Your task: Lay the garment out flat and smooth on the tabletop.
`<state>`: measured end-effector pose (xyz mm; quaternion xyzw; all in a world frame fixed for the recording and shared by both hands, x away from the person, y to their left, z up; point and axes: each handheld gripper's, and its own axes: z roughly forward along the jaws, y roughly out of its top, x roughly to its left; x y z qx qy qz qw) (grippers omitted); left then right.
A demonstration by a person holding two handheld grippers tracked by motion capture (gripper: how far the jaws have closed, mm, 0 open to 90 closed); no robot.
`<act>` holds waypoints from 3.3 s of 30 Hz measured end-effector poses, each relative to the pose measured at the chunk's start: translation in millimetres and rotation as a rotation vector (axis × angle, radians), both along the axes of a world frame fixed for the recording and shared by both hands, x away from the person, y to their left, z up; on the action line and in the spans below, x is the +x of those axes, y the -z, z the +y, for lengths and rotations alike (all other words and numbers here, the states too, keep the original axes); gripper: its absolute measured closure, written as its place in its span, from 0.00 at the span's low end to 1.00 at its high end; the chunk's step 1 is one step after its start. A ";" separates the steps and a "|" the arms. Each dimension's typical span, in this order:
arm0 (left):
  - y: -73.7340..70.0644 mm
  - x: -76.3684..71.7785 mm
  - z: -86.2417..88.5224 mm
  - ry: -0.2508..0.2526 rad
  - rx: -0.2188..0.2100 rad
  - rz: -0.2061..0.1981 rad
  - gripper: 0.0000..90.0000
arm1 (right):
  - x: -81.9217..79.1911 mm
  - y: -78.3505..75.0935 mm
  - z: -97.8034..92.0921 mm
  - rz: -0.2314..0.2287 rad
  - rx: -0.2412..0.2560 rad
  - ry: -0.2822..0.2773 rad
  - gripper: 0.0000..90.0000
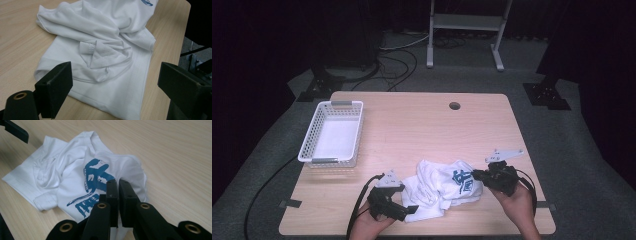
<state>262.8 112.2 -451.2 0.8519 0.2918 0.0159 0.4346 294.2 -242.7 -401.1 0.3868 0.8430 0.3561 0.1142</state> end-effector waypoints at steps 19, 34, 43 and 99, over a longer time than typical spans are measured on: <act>-2.5 1.3 0.7 -0.009 0.003 -0.005 0.13 | 6.8 35.4 -24.3 0.083 -0.013 0.068 0.97; -1.6 3.0 2.9 -0.018 0.003 -0.003 0.13 | 7.7 52.7 -39.8 0.131 0.009 0.096 0.96; -0.9 5.2 1.6 -0.020 0.005 0.000 0.13 | 6.1 60.0 -44.4 0.149 0.035 0.097 0.94; 19.3 135.1 -57.4 -0.031 0.035 0.132 0.53 | 80.1 53.1 -26.4 0.180 0.137 0.011 0.62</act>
